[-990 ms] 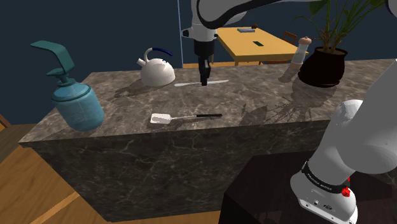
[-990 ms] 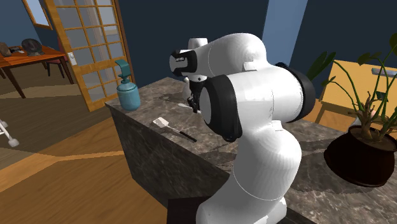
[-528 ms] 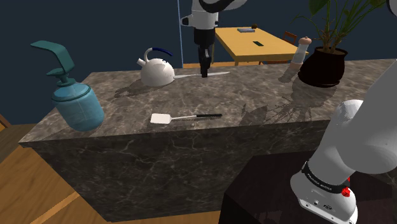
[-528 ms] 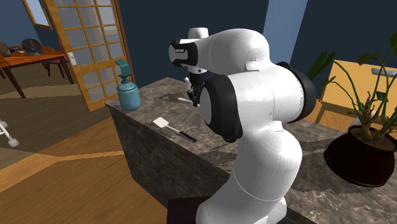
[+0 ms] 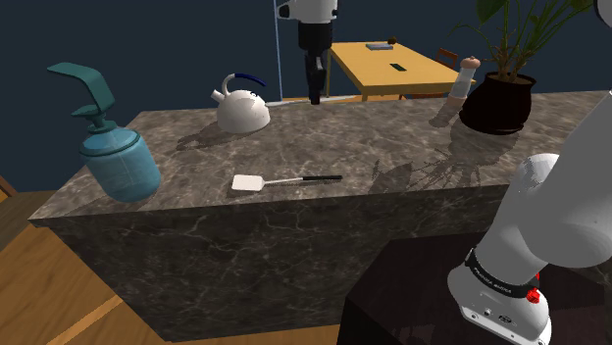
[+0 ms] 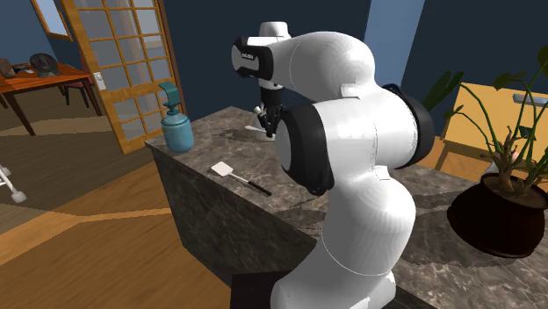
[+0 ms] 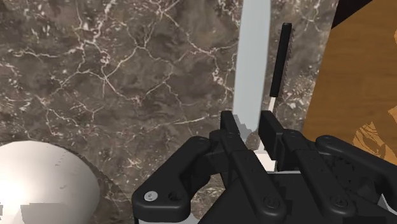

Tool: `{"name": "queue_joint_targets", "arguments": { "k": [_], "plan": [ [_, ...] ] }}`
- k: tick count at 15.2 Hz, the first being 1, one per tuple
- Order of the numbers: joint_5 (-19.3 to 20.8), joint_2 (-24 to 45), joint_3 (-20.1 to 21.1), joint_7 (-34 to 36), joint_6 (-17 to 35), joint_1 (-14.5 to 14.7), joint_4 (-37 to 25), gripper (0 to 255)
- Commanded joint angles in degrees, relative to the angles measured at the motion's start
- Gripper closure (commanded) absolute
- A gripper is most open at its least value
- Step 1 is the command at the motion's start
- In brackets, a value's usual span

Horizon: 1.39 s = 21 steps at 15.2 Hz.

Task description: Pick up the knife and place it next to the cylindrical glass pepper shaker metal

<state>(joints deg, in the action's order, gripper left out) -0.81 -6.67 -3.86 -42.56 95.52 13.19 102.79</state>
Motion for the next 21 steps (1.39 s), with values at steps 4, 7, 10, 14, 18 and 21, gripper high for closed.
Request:
{"name": "queue_joint_targets", "arguments": {
  "k": [4,7,10,14,18,21],
  "plan": [
    [-0.05,0.66,0.03,0.12,-4.16,0.04,-4.79,255],
    [-0.09,1.24,0.02,0.14,-6.59,0.04,-7.81,255],
    [-0.13,1.97,0.0,0.15,-9.08,0.03,-11.01,255],
    [-0.21,3.01,-0.04,0.15,-12.06,0.01,-15.03,255],
    [0.46,-0.76,-2.73,-4.83,-11.7,-2.25,-10.84,255],
    [1.13,-2.97,-4.88,-8.67,-11.62,-3.94,-8.53,255]
  ]
}}
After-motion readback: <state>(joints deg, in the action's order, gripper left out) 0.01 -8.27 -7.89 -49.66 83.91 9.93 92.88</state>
